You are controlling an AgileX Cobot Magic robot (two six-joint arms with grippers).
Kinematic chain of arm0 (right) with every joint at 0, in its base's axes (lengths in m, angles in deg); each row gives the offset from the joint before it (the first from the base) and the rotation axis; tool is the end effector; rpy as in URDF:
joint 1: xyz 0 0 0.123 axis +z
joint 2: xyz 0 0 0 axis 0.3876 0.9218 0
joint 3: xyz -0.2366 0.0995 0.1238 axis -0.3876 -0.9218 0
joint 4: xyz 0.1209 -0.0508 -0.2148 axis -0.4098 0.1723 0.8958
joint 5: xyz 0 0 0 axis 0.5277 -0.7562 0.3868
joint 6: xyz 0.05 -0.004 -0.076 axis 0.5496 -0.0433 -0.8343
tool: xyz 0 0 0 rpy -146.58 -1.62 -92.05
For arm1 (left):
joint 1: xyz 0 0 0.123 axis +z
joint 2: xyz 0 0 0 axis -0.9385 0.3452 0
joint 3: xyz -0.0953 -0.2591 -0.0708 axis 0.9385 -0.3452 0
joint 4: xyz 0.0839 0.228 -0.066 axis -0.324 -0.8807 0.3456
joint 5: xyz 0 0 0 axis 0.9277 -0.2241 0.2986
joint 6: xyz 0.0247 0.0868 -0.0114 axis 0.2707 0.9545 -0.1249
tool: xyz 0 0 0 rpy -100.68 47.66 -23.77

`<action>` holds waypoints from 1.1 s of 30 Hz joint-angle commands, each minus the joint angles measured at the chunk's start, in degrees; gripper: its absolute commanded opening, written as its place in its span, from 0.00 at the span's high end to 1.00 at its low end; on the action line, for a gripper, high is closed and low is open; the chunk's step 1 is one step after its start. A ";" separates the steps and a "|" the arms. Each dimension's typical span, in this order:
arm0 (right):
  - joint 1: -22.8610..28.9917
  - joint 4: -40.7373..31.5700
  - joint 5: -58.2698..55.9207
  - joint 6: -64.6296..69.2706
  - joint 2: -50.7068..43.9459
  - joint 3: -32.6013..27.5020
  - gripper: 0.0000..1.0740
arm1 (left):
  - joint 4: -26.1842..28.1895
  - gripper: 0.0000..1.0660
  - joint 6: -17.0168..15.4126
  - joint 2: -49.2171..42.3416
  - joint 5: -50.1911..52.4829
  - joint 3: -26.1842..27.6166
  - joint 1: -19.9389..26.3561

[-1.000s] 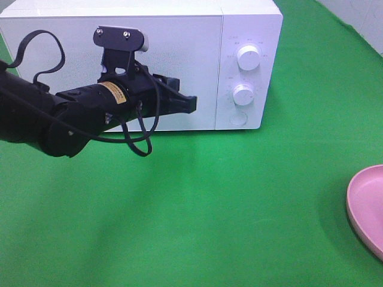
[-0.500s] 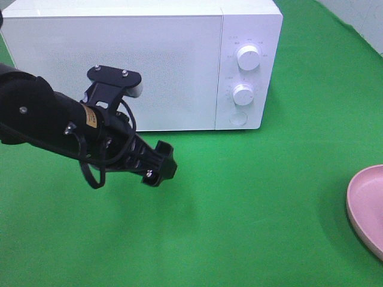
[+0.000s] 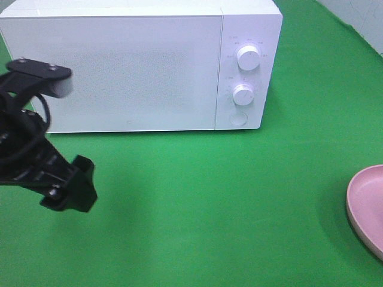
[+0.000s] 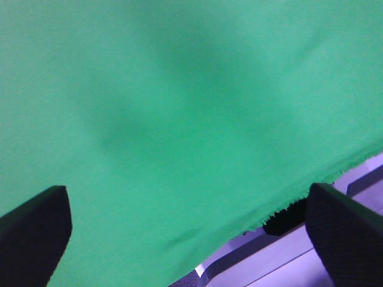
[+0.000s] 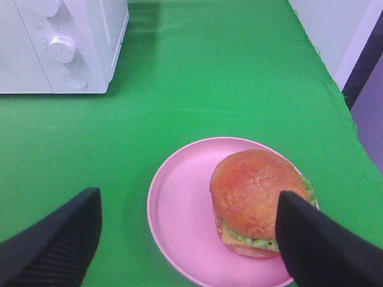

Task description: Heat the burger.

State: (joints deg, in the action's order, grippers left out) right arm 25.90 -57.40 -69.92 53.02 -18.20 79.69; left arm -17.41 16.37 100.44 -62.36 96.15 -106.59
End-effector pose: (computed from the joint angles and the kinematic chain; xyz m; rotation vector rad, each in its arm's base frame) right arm -0.0045 -0.0044 0.2826 0.0284 1.9913 0.0231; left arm 0.1946 -0.1473 0.2363 0.6993 2.7839 -0.1843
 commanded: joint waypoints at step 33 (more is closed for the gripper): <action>-0.34 -0.11 0.86 -0.40 -1.55 -0.06 0.30 | -1.95 0.07 5.84 -53.86 -7.79 -18.45 37.24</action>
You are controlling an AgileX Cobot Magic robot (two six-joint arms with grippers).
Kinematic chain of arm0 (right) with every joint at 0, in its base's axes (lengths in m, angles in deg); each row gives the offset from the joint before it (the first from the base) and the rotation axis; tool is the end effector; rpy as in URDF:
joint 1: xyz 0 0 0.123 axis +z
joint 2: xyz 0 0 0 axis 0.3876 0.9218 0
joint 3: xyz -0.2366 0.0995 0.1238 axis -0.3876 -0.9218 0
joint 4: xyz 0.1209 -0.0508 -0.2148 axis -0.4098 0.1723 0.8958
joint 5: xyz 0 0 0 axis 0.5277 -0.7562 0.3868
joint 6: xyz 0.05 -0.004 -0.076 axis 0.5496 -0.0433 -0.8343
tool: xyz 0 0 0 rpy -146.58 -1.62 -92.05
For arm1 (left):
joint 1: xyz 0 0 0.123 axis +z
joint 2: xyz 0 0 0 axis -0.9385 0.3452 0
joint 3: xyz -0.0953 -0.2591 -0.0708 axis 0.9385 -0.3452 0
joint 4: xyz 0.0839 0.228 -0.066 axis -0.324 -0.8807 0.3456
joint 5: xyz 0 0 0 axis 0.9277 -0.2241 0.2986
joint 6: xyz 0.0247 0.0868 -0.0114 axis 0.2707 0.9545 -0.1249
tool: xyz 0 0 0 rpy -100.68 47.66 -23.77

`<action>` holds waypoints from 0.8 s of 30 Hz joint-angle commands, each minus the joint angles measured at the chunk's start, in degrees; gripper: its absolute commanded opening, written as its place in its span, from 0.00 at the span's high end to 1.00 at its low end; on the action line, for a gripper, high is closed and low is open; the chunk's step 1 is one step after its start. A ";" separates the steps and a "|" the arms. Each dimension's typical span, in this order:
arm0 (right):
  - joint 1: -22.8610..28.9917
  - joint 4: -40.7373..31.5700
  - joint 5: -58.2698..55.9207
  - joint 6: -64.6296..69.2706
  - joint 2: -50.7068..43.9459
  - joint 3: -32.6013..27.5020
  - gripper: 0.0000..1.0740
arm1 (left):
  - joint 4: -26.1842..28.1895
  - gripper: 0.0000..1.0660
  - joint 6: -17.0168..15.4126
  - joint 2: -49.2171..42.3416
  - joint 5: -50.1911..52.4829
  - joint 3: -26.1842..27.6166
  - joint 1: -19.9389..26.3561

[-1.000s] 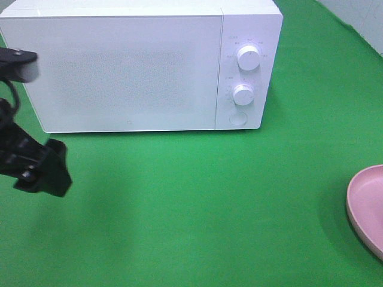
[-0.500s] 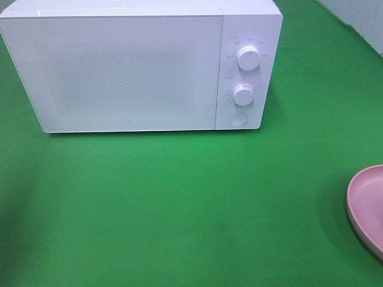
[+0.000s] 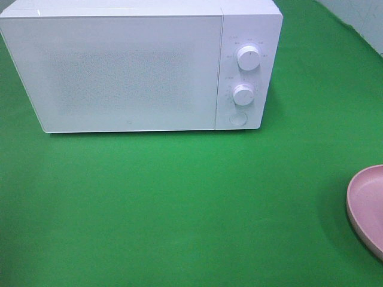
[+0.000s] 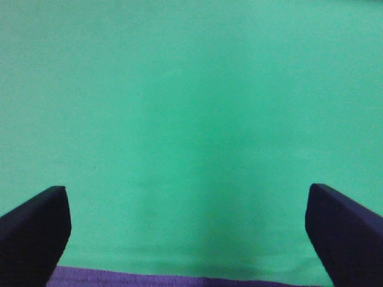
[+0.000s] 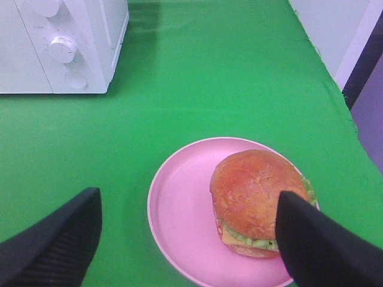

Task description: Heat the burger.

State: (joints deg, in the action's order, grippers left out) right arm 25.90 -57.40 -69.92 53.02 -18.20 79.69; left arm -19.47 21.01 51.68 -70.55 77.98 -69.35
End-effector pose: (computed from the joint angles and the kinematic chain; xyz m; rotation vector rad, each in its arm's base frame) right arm -0.0045 -0.0044 0.2826 0.0284 1.9913 0.0231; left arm 0.0778 0.0017 0.2737 -0.0759 2.4553 -0.0016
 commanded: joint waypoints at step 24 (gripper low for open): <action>-0.34 -0.17 0.86 -0.40 -0.86 -0.06 0.30 | 0.92 0.07 1.38 -31.46 -2.52 -1.60 0.00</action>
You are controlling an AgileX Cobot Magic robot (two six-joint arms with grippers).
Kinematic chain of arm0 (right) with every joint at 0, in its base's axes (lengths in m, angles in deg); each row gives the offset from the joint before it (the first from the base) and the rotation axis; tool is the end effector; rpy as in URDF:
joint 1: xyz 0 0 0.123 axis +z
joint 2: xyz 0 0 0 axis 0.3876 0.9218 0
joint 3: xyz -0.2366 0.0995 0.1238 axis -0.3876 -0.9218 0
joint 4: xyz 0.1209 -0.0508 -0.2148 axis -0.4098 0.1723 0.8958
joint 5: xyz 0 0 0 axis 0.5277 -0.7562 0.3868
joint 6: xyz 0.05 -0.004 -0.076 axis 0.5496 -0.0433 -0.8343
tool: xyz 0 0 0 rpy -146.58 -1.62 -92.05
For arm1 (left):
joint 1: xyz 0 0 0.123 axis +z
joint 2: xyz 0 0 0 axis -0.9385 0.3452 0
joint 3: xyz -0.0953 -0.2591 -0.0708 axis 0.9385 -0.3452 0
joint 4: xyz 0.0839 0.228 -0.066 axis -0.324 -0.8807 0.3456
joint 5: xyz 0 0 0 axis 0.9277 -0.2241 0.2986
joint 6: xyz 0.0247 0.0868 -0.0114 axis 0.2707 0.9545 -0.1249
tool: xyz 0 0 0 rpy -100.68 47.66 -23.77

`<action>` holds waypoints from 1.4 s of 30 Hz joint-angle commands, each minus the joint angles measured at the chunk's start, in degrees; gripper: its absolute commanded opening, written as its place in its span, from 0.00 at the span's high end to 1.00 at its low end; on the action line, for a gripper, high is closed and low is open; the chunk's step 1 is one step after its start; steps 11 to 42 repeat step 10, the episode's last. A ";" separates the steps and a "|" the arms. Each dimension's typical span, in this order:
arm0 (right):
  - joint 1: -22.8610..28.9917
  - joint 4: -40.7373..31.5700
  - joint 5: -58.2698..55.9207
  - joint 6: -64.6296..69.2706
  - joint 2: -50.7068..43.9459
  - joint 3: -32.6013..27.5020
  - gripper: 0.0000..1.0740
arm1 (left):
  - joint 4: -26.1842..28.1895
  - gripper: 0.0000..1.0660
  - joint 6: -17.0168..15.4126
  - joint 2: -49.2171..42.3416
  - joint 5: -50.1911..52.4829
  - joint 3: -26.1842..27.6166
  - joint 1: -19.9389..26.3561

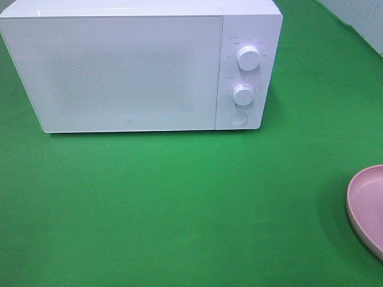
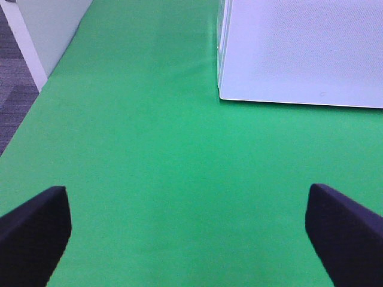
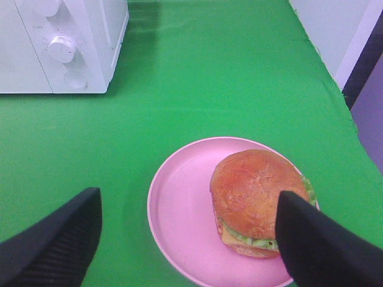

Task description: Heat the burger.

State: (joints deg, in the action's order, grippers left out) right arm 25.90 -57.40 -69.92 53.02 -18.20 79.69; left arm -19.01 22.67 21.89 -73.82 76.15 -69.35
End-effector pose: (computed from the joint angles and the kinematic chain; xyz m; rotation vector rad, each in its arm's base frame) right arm -0.0045 -0.0044 0.2826 0.0284 1.9913 0.0231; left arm -0.0054 0.0005 0.2789 -0.0376 2.0253 -0.0037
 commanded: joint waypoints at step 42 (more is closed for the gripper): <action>-0.34 -0.17 0.86 -0.40 -0.86 -0.06 0.30 | 0.46 0.07 -0.29 -1.66 0.74 0.23 0.00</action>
